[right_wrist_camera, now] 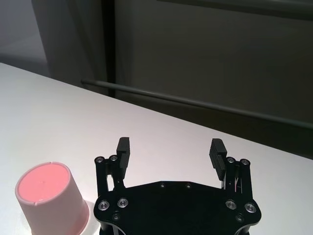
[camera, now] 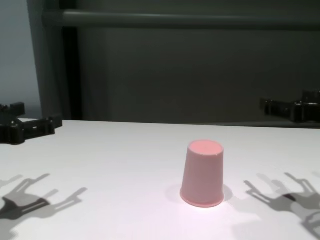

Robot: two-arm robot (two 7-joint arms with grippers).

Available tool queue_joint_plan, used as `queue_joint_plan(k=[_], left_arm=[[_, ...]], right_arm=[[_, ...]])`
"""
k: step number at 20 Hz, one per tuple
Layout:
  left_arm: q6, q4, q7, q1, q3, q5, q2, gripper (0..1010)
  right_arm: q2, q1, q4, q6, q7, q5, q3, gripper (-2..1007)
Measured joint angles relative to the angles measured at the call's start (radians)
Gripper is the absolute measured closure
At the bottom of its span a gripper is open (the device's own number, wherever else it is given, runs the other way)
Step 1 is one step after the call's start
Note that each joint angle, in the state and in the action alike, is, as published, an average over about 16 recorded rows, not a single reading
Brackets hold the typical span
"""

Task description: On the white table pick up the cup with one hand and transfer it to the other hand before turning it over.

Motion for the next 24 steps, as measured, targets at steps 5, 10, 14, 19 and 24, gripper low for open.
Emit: queue_joint_plan(k=[5,10,14,19,24], left_arm=[[0.0,0.0,0.0,0.0,0.0,0.0,0.0,7],[0.0,0.0,0.0,0.0,0.0,0.0,0.0,7],[0.0,0.0,0.0,0.0,0.0,0.0,0.0,7],[0.0,0.0,0.0,0.0,0.0,0.0,0.0,7],[0.0,0.0,0.0,0.0,0.0,0.0,0.0,7]], right_arm=[[-0.003,-0.028,-0.01,0.002,-0.008,-0.004,0.021,5],[-0.006,-0.047,-0.018,0.004,-0.012,-0.006,0.036,5],[-0.008,-0.054,-0.021,0.006,-0.012,-0.006,0.042,5],[-0.009,-0.054,-0.021,0.007,-0.011,-0.006,0.043,5],[-0.008,-0.052,-0.021,0.007,-0.011,-0.006,0.041,5]])
